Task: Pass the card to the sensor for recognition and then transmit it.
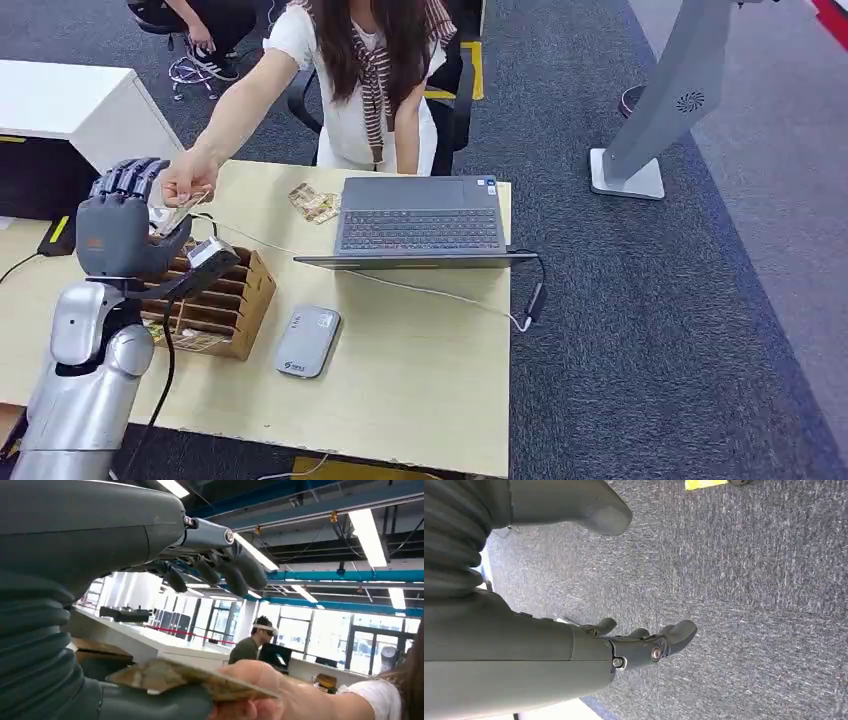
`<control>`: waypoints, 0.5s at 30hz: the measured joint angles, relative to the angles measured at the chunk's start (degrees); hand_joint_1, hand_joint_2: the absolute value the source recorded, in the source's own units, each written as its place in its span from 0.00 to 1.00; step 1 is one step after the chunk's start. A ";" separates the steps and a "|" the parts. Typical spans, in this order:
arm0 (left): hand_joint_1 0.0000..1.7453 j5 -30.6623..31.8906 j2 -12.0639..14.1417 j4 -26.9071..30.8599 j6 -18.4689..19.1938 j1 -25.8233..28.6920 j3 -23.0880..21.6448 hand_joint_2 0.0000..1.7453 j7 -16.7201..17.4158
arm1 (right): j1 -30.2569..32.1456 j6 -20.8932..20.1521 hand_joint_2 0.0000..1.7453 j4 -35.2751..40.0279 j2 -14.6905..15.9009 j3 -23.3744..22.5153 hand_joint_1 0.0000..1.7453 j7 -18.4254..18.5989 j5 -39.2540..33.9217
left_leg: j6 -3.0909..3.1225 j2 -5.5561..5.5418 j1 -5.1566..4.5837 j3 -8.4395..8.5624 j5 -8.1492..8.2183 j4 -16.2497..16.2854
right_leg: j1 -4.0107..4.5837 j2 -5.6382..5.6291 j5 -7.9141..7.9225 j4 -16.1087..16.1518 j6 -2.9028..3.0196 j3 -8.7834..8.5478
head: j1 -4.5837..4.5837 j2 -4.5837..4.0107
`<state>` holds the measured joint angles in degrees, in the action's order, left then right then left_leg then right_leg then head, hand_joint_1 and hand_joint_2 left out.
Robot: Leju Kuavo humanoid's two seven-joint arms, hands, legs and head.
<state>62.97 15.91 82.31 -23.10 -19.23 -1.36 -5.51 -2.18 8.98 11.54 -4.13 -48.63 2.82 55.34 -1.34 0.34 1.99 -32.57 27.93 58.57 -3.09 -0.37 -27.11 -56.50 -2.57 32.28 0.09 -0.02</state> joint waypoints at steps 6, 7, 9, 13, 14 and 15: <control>1.00 -0.11 0.04 0.00 0.09 -0.01 -0.35 1.00 0.00 | -0.01 -0.39 1.00 -0.05 0.00 0.00 0.00 -0.13 -0.02 | 0.00 0.00 0.00 0.00 0.00 0.00 | 0.00 0.00 0.00 0.00 0.00 0.00 | -0.02 0.00; 1.00 -0.20 0.05 0.00 0.09 -0.04 -0.37 1.00 0.00 | -0.01 -0.42 1.00 -0.07 0.00 0.00 0.00 -0.20 -0.02 | 0.00 0.00 0.00 0.00 0.00 0.00 | 0.00 0.00 0.00 0.00 0.00 0.00 | 0.00 0.00; 1.00 -0.26 0.11 0.00 0.13 -0.09 -0.39 1.00 -0.07 | -0.01 -0.42 1.00 -0.09 0.00 0.00 0.00 -0.24 -0.07 | 0.00 0.00 0.00 0.00 0.00 0.00 | 0.00 0.00 0.00 0.00 0.00 0.00 | -0.02 0.00; 1.00 -0.42 0.26 -0.20 0.18 -0.08 -0.44 1.00 -0.33 | -0.04 -0.42 1.00 -0.15 0.02 0.00 0.00 -0.24 -0.07 | 0.00 0.00 0.00 0.00 0.00 0.00 | 0.00 0.00 0.00 0.00 0.00 0.00 | -0.02 0.00; 1.00 -0.46 0.26 -0.24 0.17 -0.07 -0.44 1.00 -0.35 | -0.03 -0.42 1.00 -0.15 0.02 0.00 0.00 -0.24 -0.07 | 0.00 0.00 0.00 0.00 0.00 0.00 | 0.00 0.00 0.00 0.00 0.00 0.00 | 0.00 0.00; 1.00 -0.66 0.26 -0.26 0.17 -0.03 -0.46 1.00 -0.46 | -0.04 -0.44 1.00 -0.15 0.02 0.00 0.00 -0.24 -0.04 | 0.00 0.00 0.00 0.00 0.00 0.00 | 0.00 0.00 0.00 0.00 0.00 0.00 | 0.00 0.00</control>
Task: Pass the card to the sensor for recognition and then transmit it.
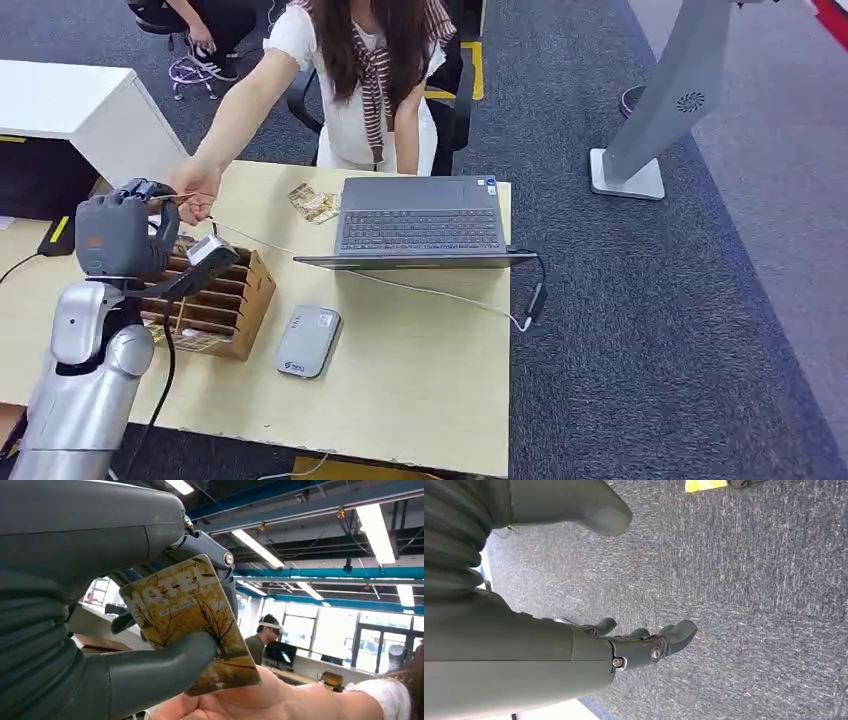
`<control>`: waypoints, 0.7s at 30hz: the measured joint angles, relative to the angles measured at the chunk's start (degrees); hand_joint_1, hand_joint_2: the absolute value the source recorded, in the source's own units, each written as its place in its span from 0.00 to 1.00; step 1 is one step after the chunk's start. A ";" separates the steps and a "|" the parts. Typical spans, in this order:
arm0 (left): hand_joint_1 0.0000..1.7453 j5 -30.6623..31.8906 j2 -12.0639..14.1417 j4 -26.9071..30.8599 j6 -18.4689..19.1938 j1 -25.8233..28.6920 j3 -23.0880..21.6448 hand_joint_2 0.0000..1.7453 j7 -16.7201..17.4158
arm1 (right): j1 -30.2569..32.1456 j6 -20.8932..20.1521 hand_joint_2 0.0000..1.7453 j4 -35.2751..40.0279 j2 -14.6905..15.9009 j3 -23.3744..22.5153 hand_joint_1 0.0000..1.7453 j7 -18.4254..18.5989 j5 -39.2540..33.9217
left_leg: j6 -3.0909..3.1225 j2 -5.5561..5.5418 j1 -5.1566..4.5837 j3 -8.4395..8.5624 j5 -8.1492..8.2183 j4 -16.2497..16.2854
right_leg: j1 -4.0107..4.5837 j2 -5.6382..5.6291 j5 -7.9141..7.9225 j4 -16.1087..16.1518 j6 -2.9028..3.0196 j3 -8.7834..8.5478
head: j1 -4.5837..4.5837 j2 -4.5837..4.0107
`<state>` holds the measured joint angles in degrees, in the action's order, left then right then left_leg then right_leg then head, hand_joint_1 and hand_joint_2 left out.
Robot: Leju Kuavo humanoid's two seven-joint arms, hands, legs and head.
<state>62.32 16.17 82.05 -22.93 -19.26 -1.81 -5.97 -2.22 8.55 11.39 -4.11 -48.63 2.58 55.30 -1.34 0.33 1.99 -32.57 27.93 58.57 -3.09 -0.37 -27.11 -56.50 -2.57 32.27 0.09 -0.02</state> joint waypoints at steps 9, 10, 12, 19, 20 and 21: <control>1.00 -0.46 -0.70 2.58 -0.77 4.53 -1.62 1.00 -1.95 | -0.04 0.09 1.00 -0.04 0.00 -0.04 0.00 -0.15 0.07 | 0.00 0.01 -0.02 0.00 0.02 0.00 | -0.01 -0.01 0.00 0.01 0.00 -0.01 | -0.04 0.00; 1.00 -0.20 -0.90 3.59 -1.07 5.72 -1.99 1.00 -2.01 | -0.02 0.09 1.00 -0.04 0.00 -0.07 0.00 -0.15 0.07 | 0.00 0.02 -0.02 0.00 0.02 0.00 | -0.01 -0.02 -0.01 0.01 0.00 0.00 | -0.02 0.00; 1.00 0.13 -1.29 4.83 -1.22 7.46 -2.91 1.00 -2.30 | 0.01 0.13 1.00 -0.07 0.00 -0.11 0.00 -0.15 0.09 | 0.00 0.00 -0.02 -0.02 0.02 0.00 | -0.01 0.01 -0.01 0.02 -0.01 0.00 | 0.00 0.00; 1.00 2.54 -2.08 7.13 -0.28 11.92 -5.90 1.00 -2.25 | -0.02 0.54 1.00 -0.13 0.00 -0.33 0.00 -0.22 0.92 | 0.00 0.00 -0.01 -0.01 0.02 0.00 | -0.01 0.01 -0.01 0.02 -0.01 0.00 | 0.00 0.00; 1.00 2.78 -2.16 7.13 0.15 12.13 -6.12 1.00 -2.10 | -0.02 0.57 1.00 -0.13 0.00 -0.42 0.00 -0.22 0.92 | 0.00 0.00 -0.01 -0.01 0.02 0.00 | -0.01 0.01 -0.01 0.02 -0.01 0.00 | -0.04 0.00; 1.00 3.19 -2.23 7.13 1.07 12.19 -6.56 1.00 -1.86 | -0.02 0.59 1.00 -0.13 0.00 -0.48 0.00 -0.22 0.94 | 0.00 -0.01 -0.01 -0.01 0.02 0.00 | -0.01 0.01 -0.01 0.02 -0.01 0.00 | -0.02 0.00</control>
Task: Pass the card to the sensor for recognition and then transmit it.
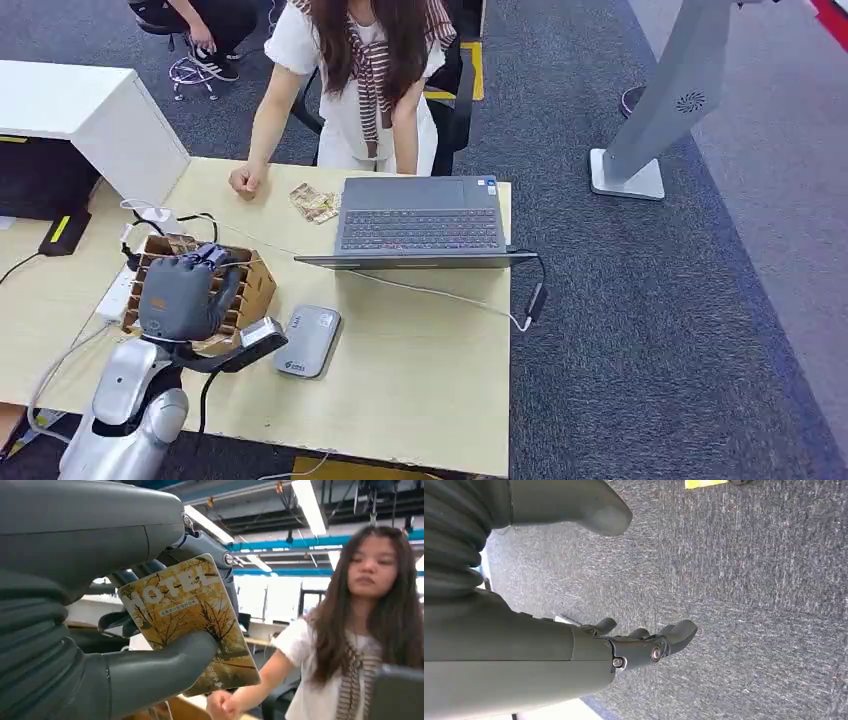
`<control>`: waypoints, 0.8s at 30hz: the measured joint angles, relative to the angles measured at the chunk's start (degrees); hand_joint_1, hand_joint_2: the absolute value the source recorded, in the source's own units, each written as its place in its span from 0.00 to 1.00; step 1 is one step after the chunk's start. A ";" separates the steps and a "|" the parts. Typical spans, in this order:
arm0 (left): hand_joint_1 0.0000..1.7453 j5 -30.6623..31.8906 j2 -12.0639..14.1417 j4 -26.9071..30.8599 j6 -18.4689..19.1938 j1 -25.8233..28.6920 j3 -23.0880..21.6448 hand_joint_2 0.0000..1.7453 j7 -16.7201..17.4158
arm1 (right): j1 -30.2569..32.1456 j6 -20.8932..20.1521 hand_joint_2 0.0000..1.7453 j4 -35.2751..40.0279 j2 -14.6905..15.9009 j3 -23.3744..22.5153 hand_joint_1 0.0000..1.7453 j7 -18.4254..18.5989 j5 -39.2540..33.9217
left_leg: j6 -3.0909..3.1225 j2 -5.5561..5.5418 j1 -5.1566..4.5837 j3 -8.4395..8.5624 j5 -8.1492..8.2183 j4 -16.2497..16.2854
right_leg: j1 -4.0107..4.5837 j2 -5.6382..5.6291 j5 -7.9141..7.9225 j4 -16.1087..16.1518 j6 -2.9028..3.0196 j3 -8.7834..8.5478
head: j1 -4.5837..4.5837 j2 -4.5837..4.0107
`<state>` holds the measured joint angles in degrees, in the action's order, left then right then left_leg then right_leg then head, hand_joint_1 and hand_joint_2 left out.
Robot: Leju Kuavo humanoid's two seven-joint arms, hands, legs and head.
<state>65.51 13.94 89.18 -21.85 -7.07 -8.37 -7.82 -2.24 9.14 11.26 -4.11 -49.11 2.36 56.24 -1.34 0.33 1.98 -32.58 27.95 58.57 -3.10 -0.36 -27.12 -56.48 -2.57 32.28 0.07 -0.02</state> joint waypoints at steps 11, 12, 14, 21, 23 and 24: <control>1.00 3.74 0.20 -3.54 10.66 -1.39 -7.23 1.00 4.33 | -0.05 -0.59 1.00 -0.02 0.00 -0.83 0.00 -0.04 0.15 | 0.01 0.01 0.00 0.00 0.00 0.00 | 0.00 0.00 0.00 0.00 0.00 0.00 | 0.02 0.00; 1.00 3.74 0.26 -4.04 11.05 -1.62 -7.80 1.00 4.41 | -0.04 -0.59 1.00 -0.02 0.00 -0.94 0.00 -0.04 0.15 | 0.01 0.01 0.00 0.00 0.00 0.00 | 0.00 0.00 0.00 0.00 0.00 0.00 | 0.02 0.00; 1.00 3.78 0.35 -4.96 11.60 -1.94 -8.57 1.00 4.74 | -0.05 -0.63 1.00 -0.02 0.00 -1.03 0.00 0.00 0.15 | 0.01 0.01 0.00 0.00 0.00 0.00 | 0.00 0.00 0.00 0.00 0.00 0.00 | 0.00 0.00; 1.00 3.87 1.18 -7.80 14.60 -2.94 -11.10 1.00 5.42 | -0.04 -0.77 1.00 -0.11 -0.02 -1.16 0.00 0.07 0.37 | 0.01 0.00 0.00 0.00 -0.01 0.00 | 0.00 0.00 0.00 0.00 0.00 0.00 | 0.02 0.00; 1.00 3.91 1.60 -8.61 15.38 -3.42 -11.93 1.00 5.53 | -0.05 -0.77 1.00 -0.11 -0.02 -1.27 0.00 0.07 0.79 | 0.01 0.00 0.00 0.00 -0.01 0.00 | 0.00 0.00 0.00 0.00 0.00 0.00 | 0.02 0.00; 1.00 3.85 1.90 -9.05 15.77 -3.58 -12.30 1.00 5.57 | -0.05 -0.77 1.00 -0.15 -0.02 -1.35 0.00 0.07 0.87 | 0.01 0.00 0.00 0.00 -0.01 0.00 | 0.00 0.00 0.00 0.00 0.00 0.00 | 0.00 0.00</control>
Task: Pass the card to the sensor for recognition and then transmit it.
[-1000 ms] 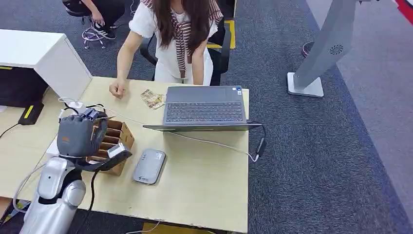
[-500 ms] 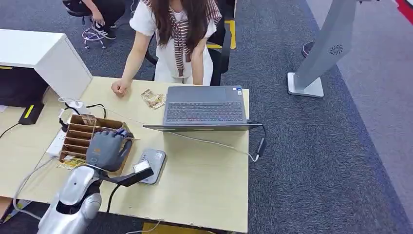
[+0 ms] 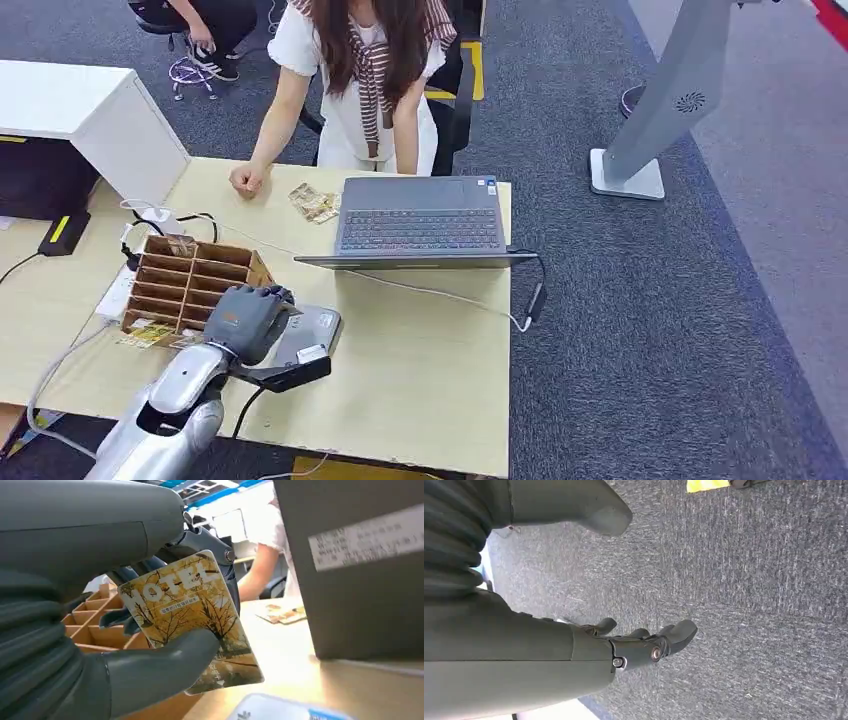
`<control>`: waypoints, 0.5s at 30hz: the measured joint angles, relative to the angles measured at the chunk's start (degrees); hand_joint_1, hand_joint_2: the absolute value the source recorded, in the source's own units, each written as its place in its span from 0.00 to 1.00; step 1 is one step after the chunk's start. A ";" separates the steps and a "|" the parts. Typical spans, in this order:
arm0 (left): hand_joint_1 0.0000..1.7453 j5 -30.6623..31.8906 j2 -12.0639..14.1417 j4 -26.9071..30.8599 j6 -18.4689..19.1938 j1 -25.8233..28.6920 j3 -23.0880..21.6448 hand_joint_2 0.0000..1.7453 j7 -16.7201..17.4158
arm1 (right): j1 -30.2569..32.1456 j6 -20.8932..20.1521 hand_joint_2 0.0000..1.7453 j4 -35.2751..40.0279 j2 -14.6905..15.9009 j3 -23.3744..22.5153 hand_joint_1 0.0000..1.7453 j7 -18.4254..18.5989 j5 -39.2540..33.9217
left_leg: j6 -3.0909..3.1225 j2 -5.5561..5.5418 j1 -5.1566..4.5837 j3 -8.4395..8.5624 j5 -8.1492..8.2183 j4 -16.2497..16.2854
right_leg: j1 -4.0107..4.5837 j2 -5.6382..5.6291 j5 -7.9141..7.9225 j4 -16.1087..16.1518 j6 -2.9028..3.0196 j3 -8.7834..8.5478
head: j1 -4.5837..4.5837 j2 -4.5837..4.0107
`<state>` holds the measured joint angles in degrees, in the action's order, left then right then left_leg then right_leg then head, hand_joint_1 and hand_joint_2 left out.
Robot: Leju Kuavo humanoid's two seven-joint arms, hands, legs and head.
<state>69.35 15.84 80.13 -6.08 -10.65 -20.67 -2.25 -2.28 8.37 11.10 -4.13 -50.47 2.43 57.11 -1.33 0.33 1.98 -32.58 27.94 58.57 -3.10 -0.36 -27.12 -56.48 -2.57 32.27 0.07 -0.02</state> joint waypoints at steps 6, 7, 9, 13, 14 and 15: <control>1.00 -0.72 1.03 -1.82 1.97 -0.84 -2.19 1.00 0.53 | 0.00 0.00 1.00 -0.02 -0.02 -0.48 0.00 -0.02 0.13 | 0.00 0.00 0.00 0.00 0.00 0.00 | 0.00 0.00 0.00 0.00 0.00 0.00 | 0.00 0.00; 1.00 -0.88 1.25 -2.06 2.06 -0.99 -2.54 1.00 0.53 | 0.00 0.00 1.00 -0.02 -0.02 -0.57 0.00 0.00 0.13 | 0.00 0.00 0.00 -0.01 0.00 0.00 | 0.00 0.00 0.00 0.00 0.00 0.00 | 0.00 0.00; 1.00 -1.12 1.62 -2.52 2.52 -1.28 -2.91 1.00 0.53 | -0.01 0.00 1.00 -0.02 -0.02 -0.70 0.00 0.00 0.15 | 0.00 0.00 0.00 -0.01 0.00 0.00 | 0.00 0.00 0.00 0.00 0.00 0.00 | 0.02 0.00; 1.00 -1.49 2.28 -3.26 3.24 -1.73 -3.54 1.00 0.61 | 0.00 0.00 1.00 -0.02 -0.02 -0.90 0.00 0.00 0.18 | 0.00 0.00 0.00 -0.01 0.00 0.00 | 0.00 0.00 0.00 0.00 0.00 0.00 | 0.02 0.00; 1.00 -1.53 2.47 -3.43 3.39 -1.80 -3.78 1.00 0.61 | -0.01 -0.02 1.00 -0.02 -0.02 -1.01 0.00 0.00 0.22 | 0.00 0.00 0.00 0.00 0.00 0.00 | 0.00 0.00 0.00 0.00 0.00 0.00 | 0.02 0.00; 1.00 -1.64 2.56 -3.52 3.54 -1.96 -3.91 1.00 0.61 | 0.00 -0.09 1.00 -0.02 -0.02 -1.07 0.00 0.00 0.24 | 0.00 -0.01 0.00 0.00 0.00 0.00 | 0.00 0.01 0.00 0.00 0.00 -0.01 | 0.00 0.00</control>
<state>67.71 18.40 76.61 -2.53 -12.61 -24.59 -1.64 -2.29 8.28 11.08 -4.15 -51.54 2.43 57.35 -1.33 0.33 1.98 -32.59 27.94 58.57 -3.10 -0.35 -27.12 -56.48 -2.57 32.27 0.07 -0.02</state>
